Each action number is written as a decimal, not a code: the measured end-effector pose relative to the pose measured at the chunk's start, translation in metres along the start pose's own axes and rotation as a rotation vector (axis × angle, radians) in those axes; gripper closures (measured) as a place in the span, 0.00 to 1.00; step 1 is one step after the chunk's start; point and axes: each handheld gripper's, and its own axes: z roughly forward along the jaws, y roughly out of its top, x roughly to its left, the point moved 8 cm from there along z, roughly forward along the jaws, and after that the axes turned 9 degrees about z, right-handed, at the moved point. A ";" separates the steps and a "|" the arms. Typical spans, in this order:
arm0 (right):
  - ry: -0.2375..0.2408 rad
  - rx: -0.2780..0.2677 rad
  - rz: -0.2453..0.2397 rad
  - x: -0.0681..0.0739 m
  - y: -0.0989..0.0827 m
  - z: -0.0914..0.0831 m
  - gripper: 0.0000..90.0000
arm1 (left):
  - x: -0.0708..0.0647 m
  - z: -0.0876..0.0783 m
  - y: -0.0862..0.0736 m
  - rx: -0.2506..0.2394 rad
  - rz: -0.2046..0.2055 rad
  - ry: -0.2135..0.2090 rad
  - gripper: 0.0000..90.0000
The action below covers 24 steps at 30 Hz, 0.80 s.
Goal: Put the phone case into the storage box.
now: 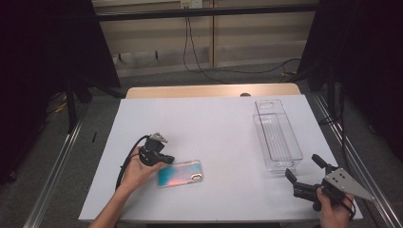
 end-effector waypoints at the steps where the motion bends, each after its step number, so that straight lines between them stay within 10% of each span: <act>1: 0.001 0.000 0.001 0.000 0.000 0.000 0.00 | 0.000 0.000 0.000 0.000 0.000 0.003 1.00; 24: 0.002 0.001 0.000 0.000 0.000 0.000 0.00 | -0.005 -0.005 -0.005 0.016 0.011 0.005 1.00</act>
